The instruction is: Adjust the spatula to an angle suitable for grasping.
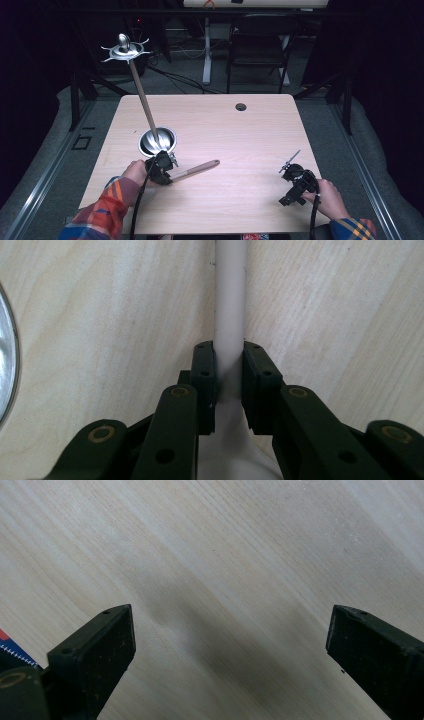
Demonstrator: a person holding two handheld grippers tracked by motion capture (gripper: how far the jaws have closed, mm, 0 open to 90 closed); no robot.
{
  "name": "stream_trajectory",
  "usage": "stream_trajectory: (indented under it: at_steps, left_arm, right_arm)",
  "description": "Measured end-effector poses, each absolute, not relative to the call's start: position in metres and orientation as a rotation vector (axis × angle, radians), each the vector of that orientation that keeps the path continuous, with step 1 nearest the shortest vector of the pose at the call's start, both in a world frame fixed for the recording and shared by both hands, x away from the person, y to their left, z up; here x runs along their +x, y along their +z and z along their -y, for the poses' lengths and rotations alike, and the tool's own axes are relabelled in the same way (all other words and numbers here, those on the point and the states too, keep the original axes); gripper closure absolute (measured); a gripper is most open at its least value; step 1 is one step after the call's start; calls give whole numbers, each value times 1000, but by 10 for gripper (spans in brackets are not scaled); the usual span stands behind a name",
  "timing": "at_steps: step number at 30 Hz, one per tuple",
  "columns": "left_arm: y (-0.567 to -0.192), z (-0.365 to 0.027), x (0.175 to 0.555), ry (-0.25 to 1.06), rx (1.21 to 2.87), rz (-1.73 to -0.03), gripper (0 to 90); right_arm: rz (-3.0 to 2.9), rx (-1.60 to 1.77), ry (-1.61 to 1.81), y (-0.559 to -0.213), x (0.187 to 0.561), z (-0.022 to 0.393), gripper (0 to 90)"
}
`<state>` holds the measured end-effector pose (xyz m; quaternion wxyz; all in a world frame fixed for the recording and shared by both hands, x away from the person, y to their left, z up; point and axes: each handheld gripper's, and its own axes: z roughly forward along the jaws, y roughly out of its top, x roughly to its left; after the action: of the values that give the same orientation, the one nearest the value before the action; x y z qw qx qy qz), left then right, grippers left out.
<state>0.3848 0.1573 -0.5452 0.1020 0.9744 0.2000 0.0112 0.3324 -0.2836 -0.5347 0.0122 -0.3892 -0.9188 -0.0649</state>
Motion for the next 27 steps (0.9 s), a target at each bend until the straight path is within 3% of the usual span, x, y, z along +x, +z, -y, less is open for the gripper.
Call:
stream_trajectory:
  at_steps: [27]
  left_arm:
    - [-524, -179, 376, 139, 2700, -674, 779]
  right_arm:
    - [2863, -1253, -282, -535, 330, 281, 58]
